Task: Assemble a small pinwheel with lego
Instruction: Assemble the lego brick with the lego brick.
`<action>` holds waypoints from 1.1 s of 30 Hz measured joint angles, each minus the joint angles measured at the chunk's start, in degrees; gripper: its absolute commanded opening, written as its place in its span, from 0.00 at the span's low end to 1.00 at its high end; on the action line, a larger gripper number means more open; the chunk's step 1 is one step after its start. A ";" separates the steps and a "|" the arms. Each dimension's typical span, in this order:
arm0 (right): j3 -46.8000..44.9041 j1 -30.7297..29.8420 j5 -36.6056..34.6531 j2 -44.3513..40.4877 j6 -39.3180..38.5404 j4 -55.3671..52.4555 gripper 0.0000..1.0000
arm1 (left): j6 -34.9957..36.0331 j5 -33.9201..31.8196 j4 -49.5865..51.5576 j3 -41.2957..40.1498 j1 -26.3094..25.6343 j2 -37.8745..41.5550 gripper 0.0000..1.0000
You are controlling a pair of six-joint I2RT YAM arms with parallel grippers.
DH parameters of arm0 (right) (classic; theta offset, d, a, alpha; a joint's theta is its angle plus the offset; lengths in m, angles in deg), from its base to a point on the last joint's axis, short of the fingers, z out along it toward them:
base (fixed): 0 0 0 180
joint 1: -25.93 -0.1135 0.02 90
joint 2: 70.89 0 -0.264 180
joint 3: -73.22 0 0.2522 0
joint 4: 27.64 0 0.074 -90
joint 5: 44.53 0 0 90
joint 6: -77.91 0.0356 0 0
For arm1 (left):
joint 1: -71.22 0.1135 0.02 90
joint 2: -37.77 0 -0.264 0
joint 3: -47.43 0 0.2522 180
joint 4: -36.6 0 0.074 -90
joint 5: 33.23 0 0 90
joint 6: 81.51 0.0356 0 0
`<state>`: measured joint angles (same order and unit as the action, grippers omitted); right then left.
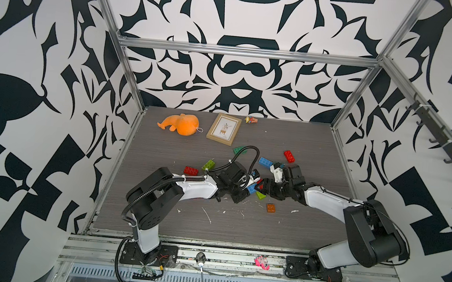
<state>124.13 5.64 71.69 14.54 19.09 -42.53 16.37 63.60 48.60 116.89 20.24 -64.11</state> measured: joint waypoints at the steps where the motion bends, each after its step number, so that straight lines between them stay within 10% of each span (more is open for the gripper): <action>1: 0.22 0.00 -0.26 0.00 -0.11 -0.35 0.72 | 0.09 0.00 0.07 0.15 0.00 -0.09 0.28; 33: 3.96 -0.44 -4.59 1.66 -0.35 -4.74 0.57 | 0.46 -3.02 -0.98 2.69 -0.87 -3.72 0.31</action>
<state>128.09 5.20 67.10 16.20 18.74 -47.27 16.83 60.59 47.62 119.58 19.37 -67.83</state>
